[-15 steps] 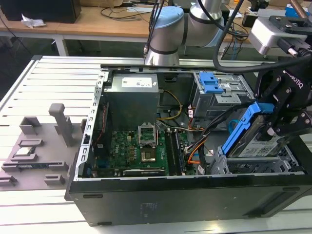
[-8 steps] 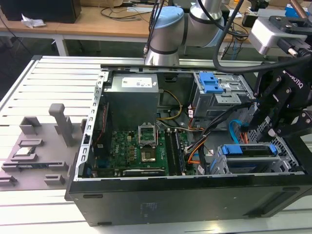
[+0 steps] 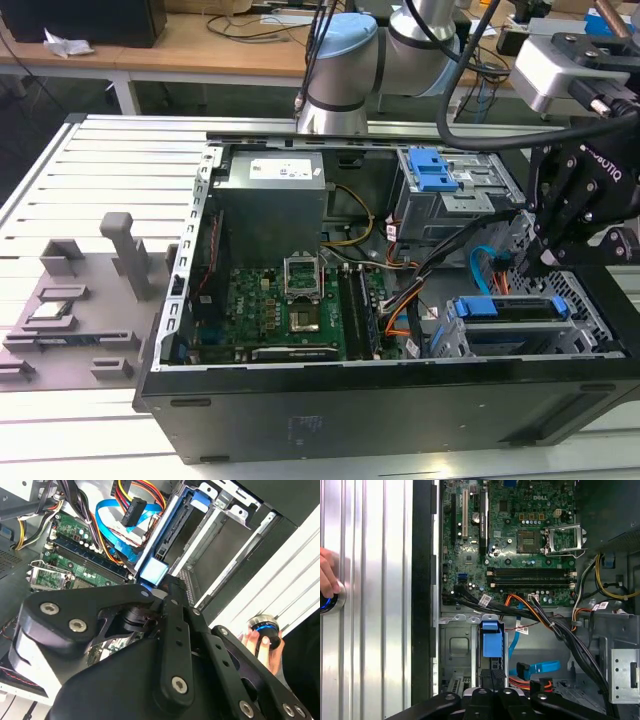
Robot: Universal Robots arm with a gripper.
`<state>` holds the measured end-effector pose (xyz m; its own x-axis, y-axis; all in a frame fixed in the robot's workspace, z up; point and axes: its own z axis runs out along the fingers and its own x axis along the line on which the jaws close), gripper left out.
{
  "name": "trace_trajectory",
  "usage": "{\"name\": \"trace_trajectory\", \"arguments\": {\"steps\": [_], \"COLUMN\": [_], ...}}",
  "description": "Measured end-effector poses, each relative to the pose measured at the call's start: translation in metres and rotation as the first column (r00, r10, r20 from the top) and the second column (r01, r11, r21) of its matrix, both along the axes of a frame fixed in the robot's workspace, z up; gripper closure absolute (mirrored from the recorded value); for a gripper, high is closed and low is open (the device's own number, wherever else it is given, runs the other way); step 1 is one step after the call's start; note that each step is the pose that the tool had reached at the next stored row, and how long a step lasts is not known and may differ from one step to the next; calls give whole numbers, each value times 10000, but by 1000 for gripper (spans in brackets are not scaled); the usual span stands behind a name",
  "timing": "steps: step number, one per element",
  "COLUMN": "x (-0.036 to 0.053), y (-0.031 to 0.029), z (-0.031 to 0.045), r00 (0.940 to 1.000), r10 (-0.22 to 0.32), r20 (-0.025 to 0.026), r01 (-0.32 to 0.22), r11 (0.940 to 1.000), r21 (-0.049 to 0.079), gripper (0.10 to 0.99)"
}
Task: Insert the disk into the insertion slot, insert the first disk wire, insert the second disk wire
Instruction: 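Insert the disk into the insertion slot, then insert the first disk wire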
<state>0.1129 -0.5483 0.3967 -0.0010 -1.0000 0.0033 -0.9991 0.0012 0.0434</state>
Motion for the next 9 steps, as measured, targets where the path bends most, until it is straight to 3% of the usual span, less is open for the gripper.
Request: {"name": "trace_trajectory", "arguments": {"steps": [9], "x": [0], "y": [0], "z": [-2], "r00": [10000], "r10": [0], "r20": [0], "r01": [0], "r11": [10000], "r21": [-1], "gripper": [980]}}
